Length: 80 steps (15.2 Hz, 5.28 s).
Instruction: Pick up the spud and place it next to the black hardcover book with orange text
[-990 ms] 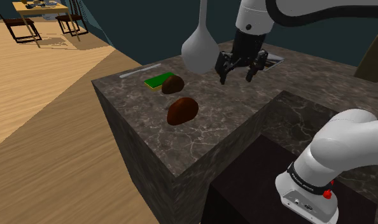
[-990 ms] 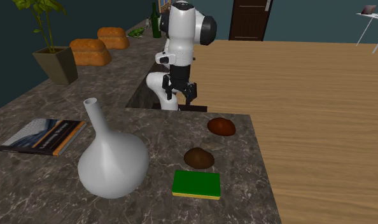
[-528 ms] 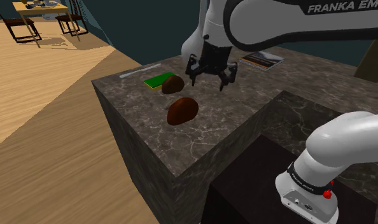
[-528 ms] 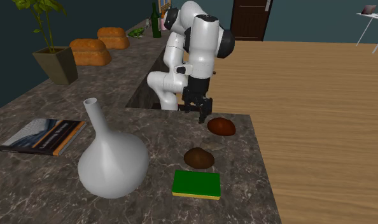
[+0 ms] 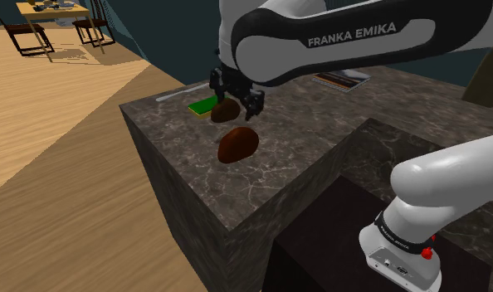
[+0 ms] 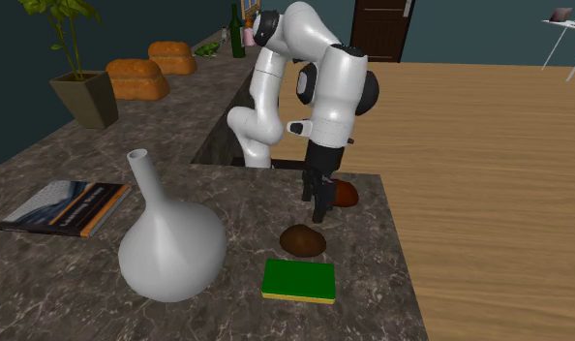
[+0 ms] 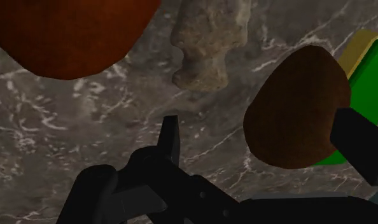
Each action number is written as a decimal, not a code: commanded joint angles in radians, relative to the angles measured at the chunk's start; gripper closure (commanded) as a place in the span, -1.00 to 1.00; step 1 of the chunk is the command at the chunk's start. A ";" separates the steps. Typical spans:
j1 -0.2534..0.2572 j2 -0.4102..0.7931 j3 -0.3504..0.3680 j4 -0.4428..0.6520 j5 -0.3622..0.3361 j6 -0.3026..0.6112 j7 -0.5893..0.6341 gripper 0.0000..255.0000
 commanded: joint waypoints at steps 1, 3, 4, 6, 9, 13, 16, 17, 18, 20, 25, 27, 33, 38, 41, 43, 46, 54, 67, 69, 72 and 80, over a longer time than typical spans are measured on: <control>-0.114 0.057 0.109 0.069 -0.052 0.021 0.149 -1.00; -0.221 0.100 0.211 0.123 -0.099 0.031 0.259 -1.00; -0.231 0.105 0.222 0.115 -0.102 0.044 0.261 -1.00; -0.250 0.117 0.245 0.101 -0.112 0.070 0.268 -1.00; -0.284 0.137 0.283 0.082 -0.130 0.108 0.281 -1.00; -0.305 0.149 0.305 0.072 -0.140 0.128 0.288 -1.00; -0.305 0.149 0.305 0.073 -0.140 0.128 0.288 -1.00; -0.305 0.149 0.305 0.073 -0.140 0.128 0.288 -1.00; -0.305 0.149 0.305 0.073 -0.140 0.128 0.288 -1.00; -0.305 0.149 0.305 0.073 -0.140 0.128 0.288 1.00; -0.306 0.149 0.306 0.073 -0.140 0.128 0.288 1.00; -0.306 0.149 0.306 0.073 -0.140 0.128 0.288 1.00; -0.280 0.137 0.263 0.124 -0.129 0.064 0.267 1.00; -0.267 0.131 0.233 0.180 -0.124 0.000 0.250 1.00; -0.264 0.130 0.220 0.217 -0.123 -0.038 0.242 1.00; -0.263 0.130 0.214 0.243 -0.124 -0.064 0.237 1.00; -0.265 0.133 0.207 0.283 -0.126 -0.103 0.231 1.00; -0.286 0.153 0.210 0.401 -0.142 -0.207 0.223 1.00; -0.140 -0.015 -0.229 0.142 -0.018 -0.128 -0.129 1.00; -0.139 -0.026 -0.278 0.114 -0.013 -0.117 -0.181 1.00; -0.143 -0.035 -0.345 0.081 -0.010 -0.101 -0.256 1.00; -0.180 -0.013 -0.501 0.043 -0.020 -0.063 -0.447 1.00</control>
